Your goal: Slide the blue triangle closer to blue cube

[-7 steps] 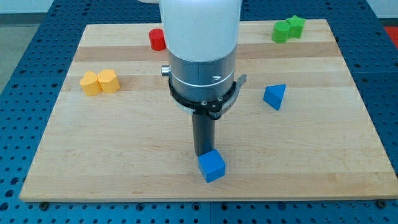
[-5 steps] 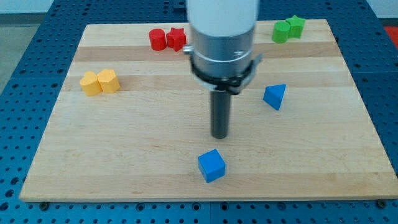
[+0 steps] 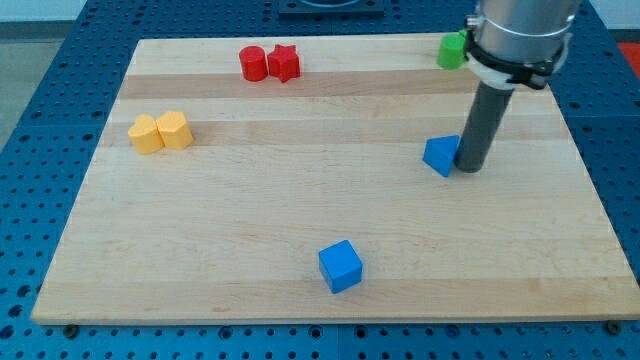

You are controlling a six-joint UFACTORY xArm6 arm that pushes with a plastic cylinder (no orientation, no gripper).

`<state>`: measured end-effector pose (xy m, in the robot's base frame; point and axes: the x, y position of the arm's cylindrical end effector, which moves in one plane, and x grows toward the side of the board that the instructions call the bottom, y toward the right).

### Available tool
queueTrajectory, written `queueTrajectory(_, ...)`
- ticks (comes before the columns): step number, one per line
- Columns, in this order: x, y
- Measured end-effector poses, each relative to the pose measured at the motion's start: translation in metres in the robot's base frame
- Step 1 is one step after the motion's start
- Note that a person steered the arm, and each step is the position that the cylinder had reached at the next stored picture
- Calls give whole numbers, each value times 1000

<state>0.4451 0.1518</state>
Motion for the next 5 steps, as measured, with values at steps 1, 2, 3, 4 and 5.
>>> queueTrajectory(1, -4, -23)
queueTrajectory(2, -38, -27)
queueTrajectory(3, -54, -32)
queueTrajectory(4, -54, -37)
queueTrajectory(5, -54, -41)
